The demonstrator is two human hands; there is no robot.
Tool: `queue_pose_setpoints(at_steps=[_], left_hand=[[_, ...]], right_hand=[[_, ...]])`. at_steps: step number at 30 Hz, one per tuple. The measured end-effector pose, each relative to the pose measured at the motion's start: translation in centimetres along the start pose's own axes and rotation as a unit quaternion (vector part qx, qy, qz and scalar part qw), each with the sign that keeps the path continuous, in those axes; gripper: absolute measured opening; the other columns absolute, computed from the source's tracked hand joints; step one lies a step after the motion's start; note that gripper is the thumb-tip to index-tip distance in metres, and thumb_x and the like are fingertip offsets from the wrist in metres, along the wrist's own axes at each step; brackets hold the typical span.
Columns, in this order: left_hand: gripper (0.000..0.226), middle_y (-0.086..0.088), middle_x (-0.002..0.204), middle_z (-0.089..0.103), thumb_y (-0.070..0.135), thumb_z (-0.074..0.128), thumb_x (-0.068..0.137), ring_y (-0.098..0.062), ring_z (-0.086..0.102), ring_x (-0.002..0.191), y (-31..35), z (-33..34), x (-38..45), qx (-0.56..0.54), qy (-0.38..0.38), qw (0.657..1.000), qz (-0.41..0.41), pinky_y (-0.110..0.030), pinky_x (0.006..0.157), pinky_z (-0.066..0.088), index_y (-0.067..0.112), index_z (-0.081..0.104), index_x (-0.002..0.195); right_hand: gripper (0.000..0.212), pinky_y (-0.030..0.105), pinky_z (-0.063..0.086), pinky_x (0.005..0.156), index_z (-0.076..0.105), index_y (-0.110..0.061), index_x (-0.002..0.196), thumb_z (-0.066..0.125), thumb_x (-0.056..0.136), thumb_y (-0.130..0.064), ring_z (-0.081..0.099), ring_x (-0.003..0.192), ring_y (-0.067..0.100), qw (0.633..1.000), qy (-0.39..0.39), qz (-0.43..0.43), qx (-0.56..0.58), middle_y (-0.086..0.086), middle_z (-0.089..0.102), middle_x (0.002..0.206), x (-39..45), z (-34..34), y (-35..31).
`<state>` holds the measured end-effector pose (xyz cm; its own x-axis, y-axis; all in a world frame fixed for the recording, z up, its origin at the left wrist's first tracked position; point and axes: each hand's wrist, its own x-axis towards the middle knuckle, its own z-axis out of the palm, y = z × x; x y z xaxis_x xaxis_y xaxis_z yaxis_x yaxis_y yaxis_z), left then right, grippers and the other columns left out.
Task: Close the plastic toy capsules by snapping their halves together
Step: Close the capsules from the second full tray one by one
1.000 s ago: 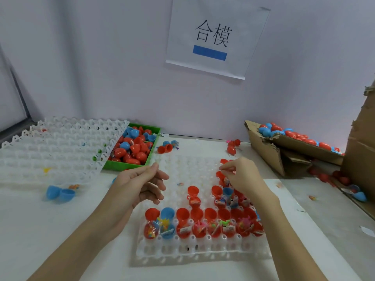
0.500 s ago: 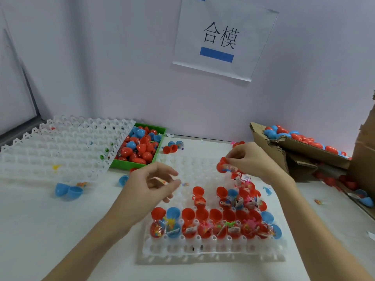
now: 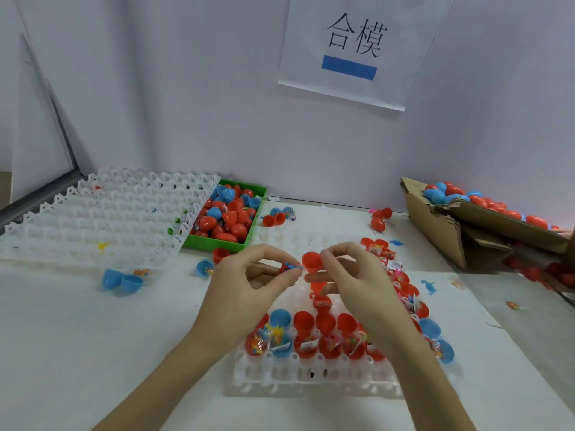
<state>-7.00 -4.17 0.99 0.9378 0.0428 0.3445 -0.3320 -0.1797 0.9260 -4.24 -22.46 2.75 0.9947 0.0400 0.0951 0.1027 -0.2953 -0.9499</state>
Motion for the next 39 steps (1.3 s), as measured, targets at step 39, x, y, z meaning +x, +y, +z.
queue_pose_setpoints(at_steps=[39], left_hand=[[0.017, 0.010, 0.099, 0.079, 0.010, 0.072, 0.094, -0.010, 0.077, 0.092, 0.3, -0.8, 0.5, -0.032, 0.016, 0.999, 0.020, -0.020, 0.084, 0.060, 0.018, 0.075, 0.108]], right_hand=[[0.013, 0.015, 0.057, 0.078, 0.075, -0.023, 0.105, 0.065, 0.098, -0.027, 0.075, 0.091, 0.011, 0.979, 0.084, -0.143, 0.120, -0.011, 0.077, 0.094, -2.0, 3.2, -0.3]])
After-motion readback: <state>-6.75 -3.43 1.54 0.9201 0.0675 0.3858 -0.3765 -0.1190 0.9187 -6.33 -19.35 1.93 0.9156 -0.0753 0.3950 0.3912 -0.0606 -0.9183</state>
